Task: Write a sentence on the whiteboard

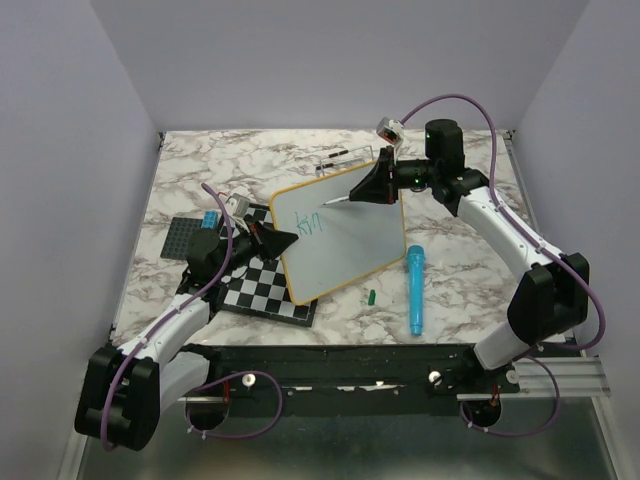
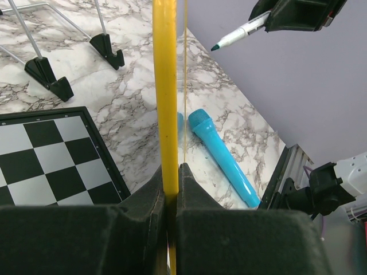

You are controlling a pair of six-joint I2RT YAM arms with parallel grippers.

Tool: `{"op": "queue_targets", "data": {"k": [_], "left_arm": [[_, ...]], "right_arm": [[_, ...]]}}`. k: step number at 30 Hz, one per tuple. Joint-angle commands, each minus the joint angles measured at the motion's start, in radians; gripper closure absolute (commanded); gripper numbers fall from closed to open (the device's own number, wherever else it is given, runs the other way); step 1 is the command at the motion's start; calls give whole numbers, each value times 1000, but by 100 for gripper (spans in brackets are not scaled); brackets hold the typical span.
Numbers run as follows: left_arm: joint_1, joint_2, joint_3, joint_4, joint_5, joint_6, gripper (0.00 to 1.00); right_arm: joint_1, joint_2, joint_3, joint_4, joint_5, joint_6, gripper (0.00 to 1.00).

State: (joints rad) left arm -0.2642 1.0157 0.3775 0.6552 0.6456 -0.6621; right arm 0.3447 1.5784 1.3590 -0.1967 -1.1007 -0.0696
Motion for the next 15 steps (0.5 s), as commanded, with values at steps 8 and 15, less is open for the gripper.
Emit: {"op": "queue_targets", "data": {"k": [8,15], "left_arm": [[-7,-9,18,72,48,27,100],[-7,-8,21,72,49,27,100]], "right_arm": [[-3,52,-1,69,97,65,99],[-1,57,-4,71,98,67,99]]}}
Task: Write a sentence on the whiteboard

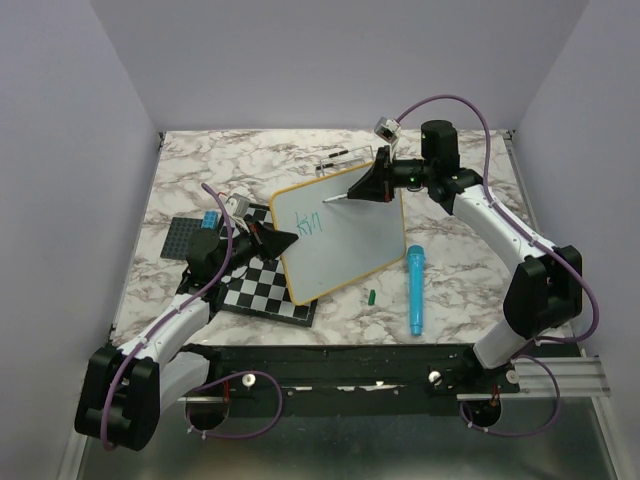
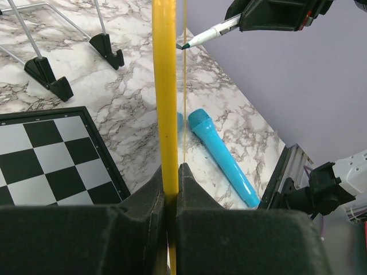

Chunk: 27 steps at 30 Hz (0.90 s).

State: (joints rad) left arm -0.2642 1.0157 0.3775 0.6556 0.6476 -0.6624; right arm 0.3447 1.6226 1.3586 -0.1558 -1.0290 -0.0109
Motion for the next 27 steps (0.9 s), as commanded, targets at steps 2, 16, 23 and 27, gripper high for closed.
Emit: {"op": "queue_targets", "data": {"k": [2,16,23,27], "left_arm": [[-7,-9,21,72,47,26,100],[-7,-12,23,70,47,26,100],[-7,-11,21,72,49,26,100],[-7,-9,21,73,49,26,100]], "right_arm": [[-1,17,-6,30,26,8,99],[-1,10,-79,-54,-2,-67,99],[-1,2,-115,-71,-13,-87,99],[0,0,-87,-54,-11,-57,99]]}}
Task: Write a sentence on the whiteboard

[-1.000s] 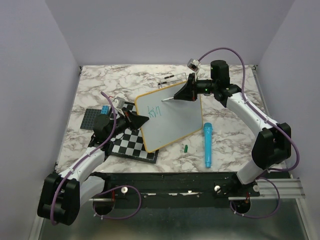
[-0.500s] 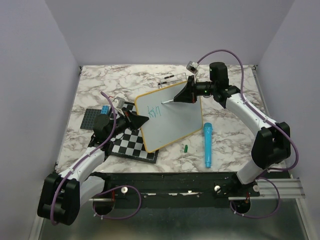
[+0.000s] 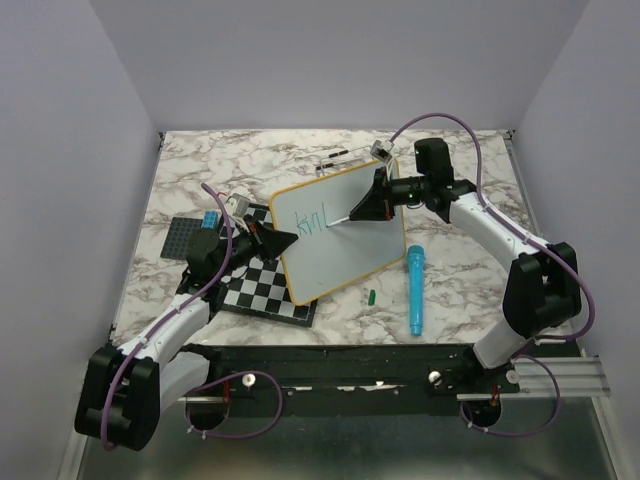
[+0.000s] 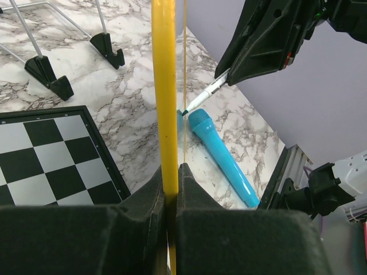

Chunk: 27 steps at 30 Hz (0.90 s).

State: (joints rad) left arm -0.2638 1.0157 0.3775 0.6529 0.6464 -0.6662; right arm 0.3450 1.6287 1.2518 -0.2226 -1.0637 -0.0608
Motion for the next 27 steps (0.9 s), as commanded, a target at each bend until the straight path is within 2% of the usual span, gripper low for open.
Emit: {"op": "queue_targets", "data": {"k": [1,15,27], "left_arm": [[-8,-11,21,76,50,28,100],[-8,-6,20,79,52,30,100],[-8,-6,18,80,50,28,100]], "right_arm": [[-1,-9,24,26,30,1,99],[-1,19,81,95,39,101,99],[20,43,83,45,-7,70,99]]}}
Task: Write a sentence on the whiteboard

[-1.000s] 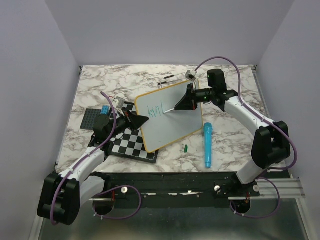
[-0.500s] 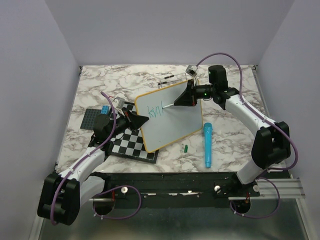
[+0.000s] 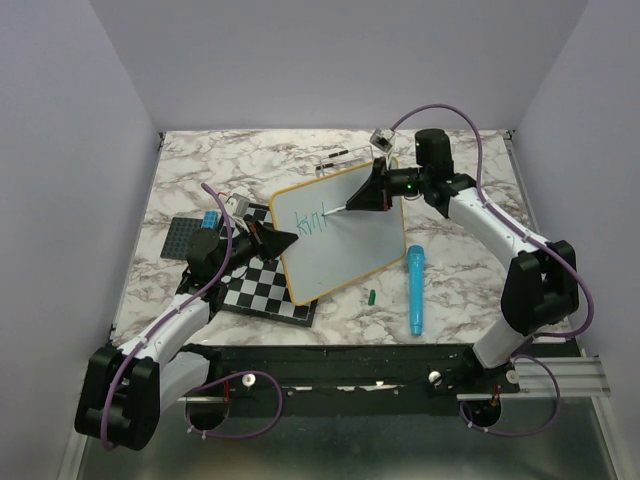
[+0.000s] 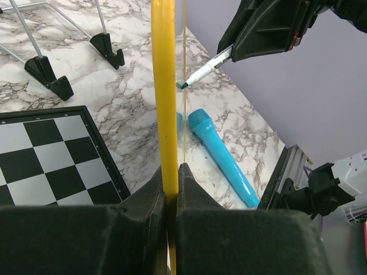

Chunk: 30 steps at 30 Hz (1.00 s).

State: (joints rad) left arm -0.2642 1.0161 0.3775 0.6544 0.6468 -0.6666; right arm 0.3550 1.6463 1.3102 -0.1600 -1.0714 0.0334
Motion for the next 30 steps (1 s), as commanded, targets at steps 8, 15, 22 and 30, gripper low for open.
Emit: {"op": "queue_targets", "data": {"k": [8,15,22,30], "left_arm": [[-7,-7,20,79,51,28,100],[-7,-8,20,76,51,28,100],[-7,-10,21,76,51,30,100],[-7,-7,23,76,51,29,100]], "right_arm": [[13,23,6,-85,-6,-87,99],[13,10,-12,-119,-2,-125,99],[12,4,-16,-128,17,-135,99],[6,-10,4,-130,34,-129,99]]}}
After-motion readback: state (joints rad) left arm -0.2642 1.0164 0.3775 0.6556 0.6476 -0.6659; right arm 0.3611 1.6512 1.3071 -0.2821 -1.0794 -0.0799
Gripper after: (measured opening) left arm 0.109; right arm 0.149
